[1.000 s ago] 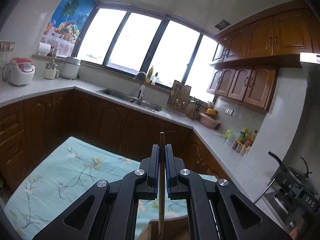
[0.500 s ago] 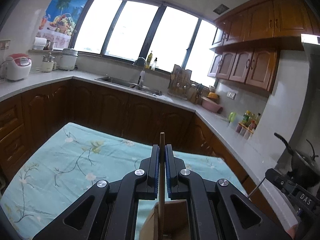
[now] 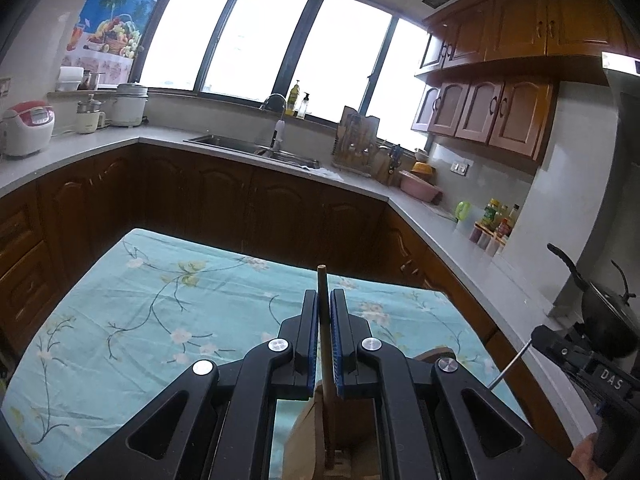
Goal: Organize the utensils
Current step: 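Lower both chopsticks into the holder and open both tools, then grasp a thin metal chopstick with the left tool while the right tool grasps a wooden chopstick, then lift both held chopsticks and carry them above the wooden holder, then lower both chopsticks into the holder and open both tools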
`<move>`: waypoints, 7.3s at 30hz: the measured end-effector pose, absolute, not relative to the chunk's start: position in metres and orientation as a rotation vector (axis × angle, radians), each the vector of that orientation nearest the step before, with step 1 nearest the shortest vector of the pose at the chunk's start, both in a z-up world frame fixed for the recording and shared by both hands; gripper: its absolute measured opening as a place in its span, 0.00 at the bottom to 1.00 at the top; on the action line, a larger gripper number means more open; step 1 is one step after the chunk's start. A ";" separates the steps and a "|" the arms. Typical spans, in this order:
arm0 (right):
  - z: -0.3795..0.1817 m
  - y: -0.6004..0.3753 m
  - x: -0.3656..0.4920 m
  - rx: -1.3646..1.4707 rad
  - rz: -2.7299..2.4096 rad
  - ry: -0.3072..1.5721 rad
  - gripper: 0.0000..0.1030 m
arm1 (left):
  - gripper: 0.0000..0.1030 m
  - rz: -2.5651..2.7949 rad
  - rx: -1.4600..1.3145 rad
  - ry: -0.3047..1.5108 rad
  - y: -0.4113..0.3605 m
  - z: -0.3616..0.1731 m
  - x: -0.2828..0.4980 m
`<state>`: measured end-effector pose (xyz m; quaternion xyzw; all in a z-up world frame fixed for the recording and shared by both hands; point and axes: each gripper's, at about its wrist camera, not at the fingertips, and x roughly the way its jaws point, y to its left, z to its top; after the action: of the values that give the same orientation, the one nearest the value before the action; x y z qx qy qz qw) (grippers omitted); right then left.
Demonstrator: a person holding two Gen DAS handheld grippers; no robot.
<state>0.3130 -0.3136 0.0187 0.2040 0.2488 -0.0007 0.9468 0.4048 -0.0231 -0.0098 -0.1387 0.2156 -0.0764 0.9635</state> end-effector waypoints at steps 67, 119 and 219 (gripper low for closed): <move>-0.050 -0.265 0.205 0.367 0.080 0.795 0.76 | 0.81 -0.150 -0.175 0.797 -0.002 -0.042 0.278; -0.069 -0.249 0.242 0.300 0.144 0.960 0.05 | 0.04 -0.319 -0.171 0.931 -0.027 -0.071 0.331; 0.108 -0.293 0.239 0.358 0.023 0.291 0.05 | 0.03 -0.322 -0.372 0.297 0.054 0.071 0.285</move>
<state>0.2395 -0.2933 0.1077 0.1772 0.1442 0.0116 0.9735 0.2852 0.0537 0.0714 -0.1834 0.1464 -0.1587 0.9590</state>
